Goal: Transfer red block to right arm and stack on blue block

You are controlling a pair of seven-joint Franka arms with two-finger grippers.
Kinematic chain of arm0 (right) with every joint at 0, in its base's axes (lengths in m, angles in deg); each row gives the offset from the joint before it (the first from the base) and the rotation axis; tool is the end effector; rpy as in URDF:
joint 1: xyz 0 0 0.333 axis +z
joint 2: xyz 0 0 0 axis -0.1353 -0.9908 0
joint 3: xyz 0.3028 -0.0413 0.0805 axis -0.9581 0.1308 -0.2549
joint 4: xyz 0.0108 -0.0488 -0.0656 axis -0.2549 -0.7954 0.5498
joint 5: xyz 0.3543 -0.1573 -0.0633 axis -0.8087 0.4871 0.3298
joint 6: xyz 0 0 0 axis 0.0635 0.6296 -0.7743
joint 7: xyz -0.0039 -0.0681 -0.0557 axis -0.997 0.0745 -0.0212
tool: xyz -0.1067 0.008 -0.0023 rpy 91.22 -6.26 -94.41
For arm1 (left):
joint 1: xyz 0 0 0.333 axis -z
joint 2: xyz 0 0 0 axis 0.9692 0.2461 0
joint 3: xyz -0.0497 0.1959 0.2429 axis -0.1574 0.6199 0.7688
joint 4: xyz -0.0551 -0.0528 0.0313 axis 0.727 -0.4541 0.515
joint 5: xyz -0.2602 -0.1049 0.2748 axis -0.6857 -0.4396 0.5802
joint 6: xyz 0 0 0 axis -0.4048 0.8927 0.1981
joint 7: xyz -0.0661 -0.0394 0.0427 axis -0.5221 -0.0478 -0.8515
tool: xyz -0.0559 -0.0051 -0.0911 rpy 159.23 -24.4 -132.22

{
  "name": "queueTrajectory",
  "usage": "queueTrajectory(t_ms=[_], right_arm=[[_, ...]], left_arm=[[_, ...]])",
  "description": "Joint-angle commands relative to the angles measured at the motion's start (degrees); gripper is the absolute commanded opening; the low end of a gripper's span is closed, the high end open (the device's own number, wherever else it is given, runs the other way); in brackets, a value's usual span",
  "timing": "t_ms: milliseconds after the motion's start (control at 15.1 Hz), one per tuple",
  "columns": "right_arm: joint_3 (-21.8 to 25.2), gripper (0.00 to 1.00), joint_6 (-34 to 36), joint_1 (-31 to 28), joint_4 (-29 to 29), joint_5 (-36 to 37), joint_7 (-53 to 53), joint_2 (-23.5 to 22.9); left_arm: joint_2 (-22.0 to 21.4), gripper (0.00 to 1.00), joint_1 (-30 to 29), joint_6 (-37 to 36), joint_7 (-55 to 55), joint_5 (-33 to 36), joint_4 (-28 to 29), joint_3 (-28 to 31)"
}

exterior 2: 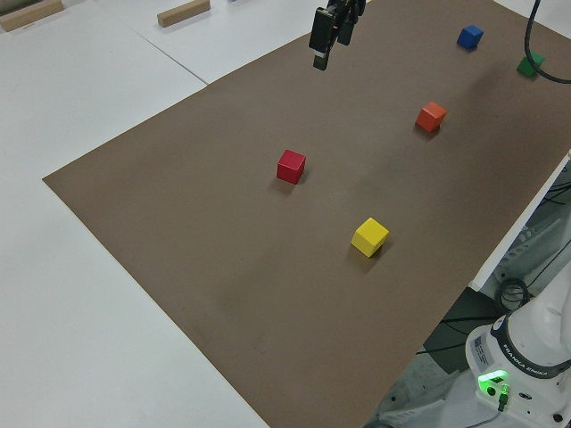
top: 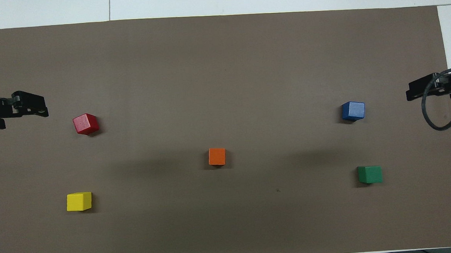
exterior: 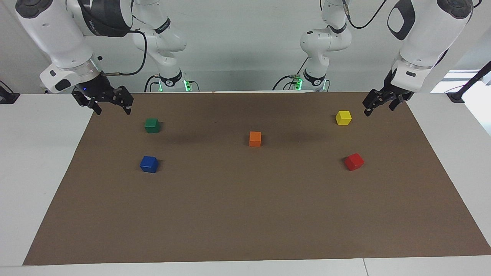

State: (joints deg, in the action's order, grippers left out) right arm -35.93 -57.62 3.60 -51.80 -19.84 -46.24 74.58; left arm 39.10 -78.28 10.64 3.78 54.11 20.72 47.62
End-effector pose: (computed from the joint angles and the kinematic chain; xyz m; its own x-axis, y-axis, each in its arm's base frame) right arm 0.5570 -0.0275 0.5964 0.9983 -0.0378 -0.0441 -0.0381 -0.9992 -0.0070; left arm 0.5550 -0.0327 0.6007 0.9890 0.1475 0.0086 0.1477 -0.9889 -0.0138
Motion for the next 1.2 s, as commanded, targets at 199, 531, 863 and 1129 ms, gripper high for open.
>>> queueTrajectory(t_ms=[199,531,863,1129], right_arm=[[-0.4,1.0,0.8,-0.8,-0.6,-0.1,-1.2,0.7],[-0.4,1.0,0.8,-0.8,-0.6,-0.1,-1.2,0.7],[-0.4,1.0,0.8,-0.8,-0.6,-0.1,-1.2,0.7],[-0.3,1.0,0.8,-2.0,-0.6,-0.1,-1.5,0.7]], left_arm=[[-0.1,1.0,-0.9,-0.2,0.2,0.1,-0.2,-0.4],[-0.9,1.0,-0.9,3.6,0.3,0.1,1.5,0.0],[-0.1,1.0,-4.0,9.6,1.7,0.0,8.2,0.1],[6.4,1.0,-3.4,17.6,-4.0,0.0,10.9,0.0]])
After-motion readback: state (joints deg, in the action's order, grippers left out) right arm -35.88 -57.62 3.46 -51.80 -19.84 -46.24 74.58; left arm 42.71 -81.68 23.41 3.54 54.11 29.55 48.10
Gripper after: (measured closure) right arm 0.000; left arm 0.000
